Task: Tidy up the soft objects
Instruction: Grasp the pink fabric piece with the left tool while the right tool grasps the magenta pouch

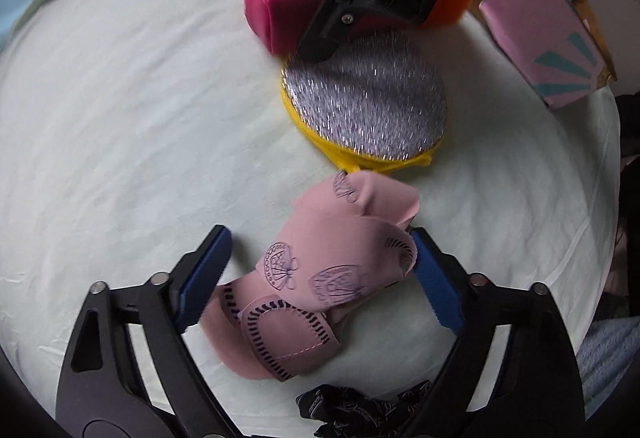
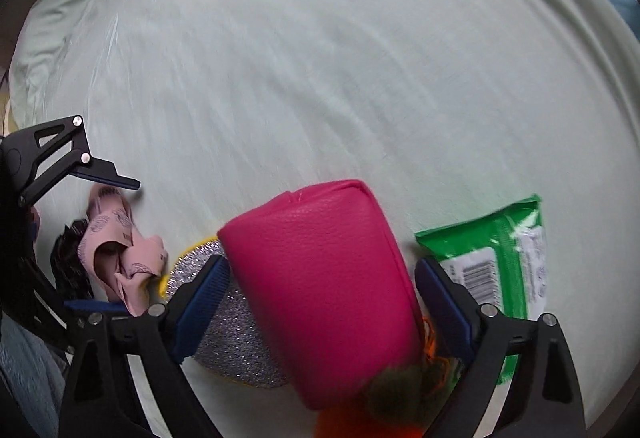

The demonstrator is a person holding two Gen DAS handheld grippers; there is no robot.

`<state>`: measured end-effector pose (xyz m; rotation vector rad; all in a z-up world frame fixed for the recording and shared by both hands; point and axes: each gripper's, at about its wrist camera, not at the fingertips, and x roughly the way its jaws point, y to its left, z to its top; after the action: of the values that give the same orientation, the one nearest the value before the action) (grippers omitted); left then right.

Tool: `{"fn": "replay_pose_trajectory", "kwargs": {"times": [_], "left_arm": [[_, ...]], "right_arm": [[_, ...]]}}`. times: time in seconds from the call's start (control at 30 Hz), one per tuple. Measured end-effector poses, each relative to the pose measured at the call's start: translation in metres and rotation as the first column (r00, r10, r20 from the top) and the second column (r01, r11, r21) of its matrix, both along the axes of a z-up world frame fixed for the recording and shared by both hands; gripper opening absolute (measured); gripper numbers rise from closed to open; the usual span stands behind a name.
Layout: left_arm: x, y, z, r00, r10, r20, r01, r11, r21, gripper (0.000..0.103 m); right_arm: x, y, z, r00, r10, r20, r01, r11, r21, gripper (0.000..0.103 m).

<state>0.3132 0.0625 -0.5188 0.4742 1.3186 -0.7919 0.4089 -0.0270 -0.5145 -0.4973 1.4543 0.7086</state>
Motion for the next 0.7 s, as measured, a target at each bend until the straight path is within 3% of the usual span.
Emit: {"fn": "replay_pose_trajectory", "kwargs": {"times": [0.1,0.17,0.23,0.3,0.43,0.7], "left_arm": [[-0.002,-0.003,-0.004,1.000,-0.020,0.010,0.020,0.999,0.027,0.080],[-0.002,-0.004,-0.003,0.999,-0.026,0.020,0.026,0.999,0.039,0.066],[0.001,-0.002,0.000,0.999,-0.024,0.026,0.023,0.999,0.043,0.040],[0.007,0.000,0.004,1.000,-0.009,0.006,0.009,1.000,0.028,0.030],[0.013,0.003,0.008,1.000,0.012,-0.004,-0.012,1.000,0.021,0.023],[0.019,0.004,0.031,0.998,0.053,0.017,-0.054,0.999,0.004,0.020]], "right_arm": [[-0.002,0.001,-0.009,1.000,0.023,-0.019,-0.023,1.000,-0.005,0.091],[-0.001,0.003,-0.011,0.999,0.030,-0.012,-0.030,1.000,-0.007,0.086],[0.001,0.001,-0.009,1.000,0.020,-0.007,-0.019,1.000,0.005,0.075],[0.003,-0.001,-0.006,1.000,0.002,-0.005,-0.002,1.000,0.018,0.069],[0.001,-0.001,0.001,0.999,-0.010,0.030,0.009,1.000,0.023,0.060],[-0.008,0.020,0.027,0.995,-0.065,0.074,0.062,0.997,0.039,0.043]]}}
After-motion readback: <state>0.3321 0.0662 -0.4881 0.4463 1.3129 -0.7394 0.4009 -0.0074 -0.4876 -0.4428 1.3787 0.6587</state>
